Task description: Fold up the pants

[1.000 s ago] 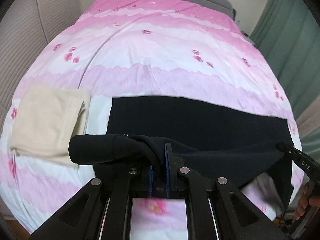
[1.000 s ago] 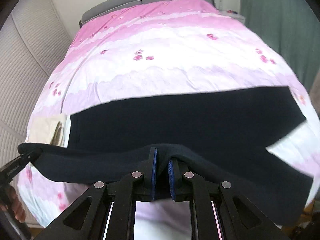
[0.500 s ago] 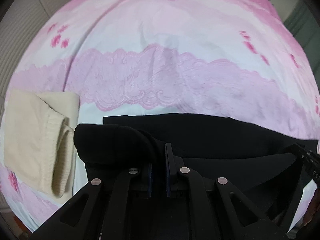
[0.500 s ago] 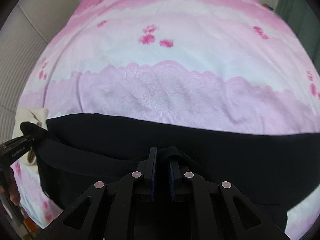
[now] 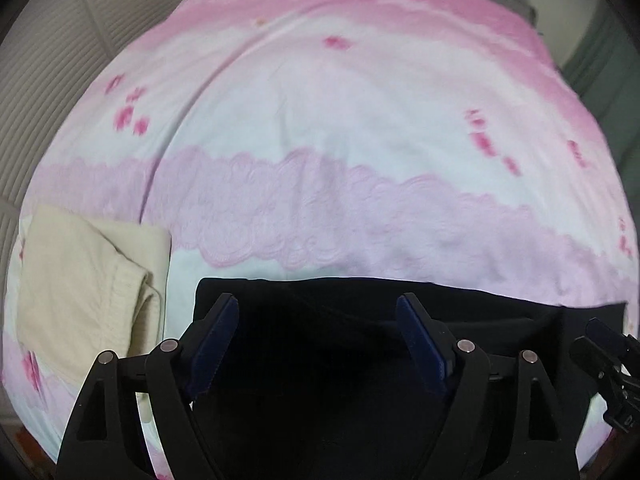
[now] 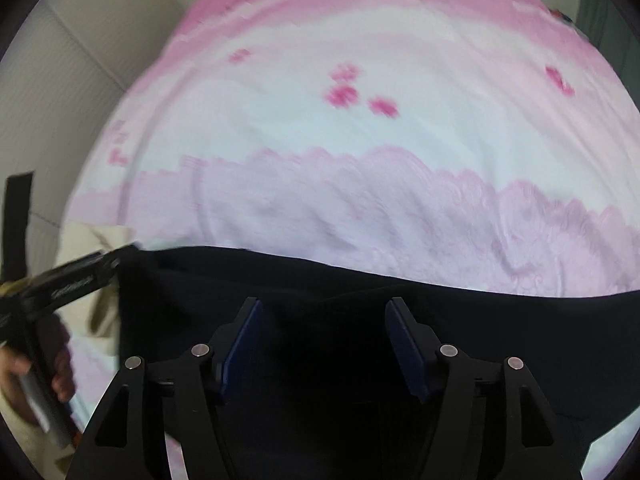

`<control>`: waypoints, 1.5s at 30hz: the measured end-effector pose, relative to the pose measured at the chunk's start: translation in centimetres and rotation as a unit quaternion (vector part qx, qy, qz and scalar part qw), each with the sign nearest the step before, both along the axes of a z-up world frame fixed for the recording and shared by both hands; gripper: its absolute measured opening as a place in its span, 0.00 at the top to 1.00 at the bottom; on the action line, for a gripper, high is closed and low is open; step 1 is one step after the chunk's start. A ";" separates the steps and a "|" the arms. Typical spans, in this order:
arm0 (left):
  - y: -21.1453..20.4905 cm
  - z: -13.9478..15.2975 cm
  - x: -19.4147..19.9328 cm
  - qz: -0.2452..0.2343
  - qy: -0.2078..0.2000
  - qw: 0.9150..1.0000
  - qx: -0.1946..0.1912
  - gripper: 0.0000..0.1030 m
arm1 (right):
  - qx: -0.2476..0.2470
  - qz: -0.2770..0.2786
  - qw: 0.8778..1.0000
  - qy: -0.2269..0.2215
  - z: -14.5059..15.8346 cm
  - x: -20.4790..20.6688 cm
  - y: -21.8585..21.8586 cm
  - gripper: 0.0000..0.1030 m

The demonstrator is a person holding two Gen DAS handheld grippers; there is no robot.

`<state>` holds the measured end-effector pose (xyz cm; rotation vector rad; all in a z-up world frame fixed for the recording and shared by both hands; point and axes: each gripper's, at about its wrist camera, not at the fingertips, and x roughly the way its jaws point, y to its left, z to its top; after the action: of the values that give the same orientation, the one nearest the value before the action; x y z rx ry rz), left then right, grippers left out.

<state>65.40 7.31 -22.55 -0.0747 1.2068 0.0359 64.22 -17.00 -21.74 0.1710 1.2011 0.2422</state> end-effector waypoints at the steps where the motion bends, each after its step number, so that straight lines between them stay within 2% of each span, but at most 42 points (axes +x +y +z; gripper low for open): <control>1: -0.4 0.9 -0.9 -0.014 -0.009 1.000 -0.006 0.21 | 0.004 -0.002 1.000 -0.012 1.3 -1.0 0.0 0.35; 5: -3.5 3.5 -4.6 -0.104 -0.041 0.994 -0.009 0.21 | -0.004 -0.029 0.998 -0.051 4.8 -5.5 -1.2 0.33; 8: -6.6 5.2 -9.3 -0.187 -0.079 0.979 0.010 0.21 | -0.025 -0.057 0.996 -0.065 6.2 -10.0 -3.1 0.33; 12: -11.6 6.8 -15.4 -0.281 -0.118 0.952 0.025 0.21 | -0.052 -0.112 0.991 -0.059 6.5 -16.8 -6.2 0.33; 15: -14.6 6.5 -18.5 -0.324 -0.113 0.939 0.002 0.20 | -0.067 -0.158 0.984 -0.045 5.8 -22.4 -8.5 0.33; 18: -17.5 4.8 -20.8 -0.356 -0.083 0.931 -0.007 0.20 | -0.075 -0.196 0.977 -0.020 4.0 -26.7 -10.5 0.33; 22: -20.6 2.6 -23.4 -0.389 -0.047 0.920 -0.018 0.20 | -0.089 -0.244 0.965 0.031 0.4 -31.8 -12.9 0.33; 24: -22.0 1.8 -24.7 -0.404 -0.041 0.914 -0.016 0.20 | -0.097 -0.262 0.959 0.056 -1.7 -34.3 -13.8 0.33; 29: -24.6 0.1 -26.7 -0.431 -0.021 0.902 0.002 0.20 | -0.114 -0.281 0.948 0.100 -6.3 -38.3 -15.3 0.33; 33: -25.2 -0.5 -28.0 -0.448 -0.021 0.894 0.014 0.20 | -0.143 -0.291 0.937 0.130 -9.8 -40.2 -16.4 0.33; 38: -25.5 -1.2 -28.5 -0.461 -0.016 0.887 0.028 0.20 | -0.158 -0.305 0.931 0.124 -11.0 -40.9 -17.2 0.33; 41: -26.0 -1.4 -28.6 -0.461 -0.016 0.887 0.029 0.20 | -0.167 -0.315 0.929 0.102 -10.0 -40.5 -17.6 0.33; 43: -26.5 -1.5 -28.6 -0.460 -0.013 0.887 0.031 0.20 | -0.189 -0.308 0.927 0.106 -10.3 -40.1 -17.9 0.33; 45: -27.4 -1.8 -28.6 -0.460 -0.007 0.887 0.037 0.20 | -0.191 -0.291 0.931 0.113 -11.2 -39.6 -18.3 0.34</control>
<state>36.77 -20.13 -24.35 0.5703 1.1242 -0.7512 24.57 -35.33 -32.89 0.2100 1.3469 -0.5420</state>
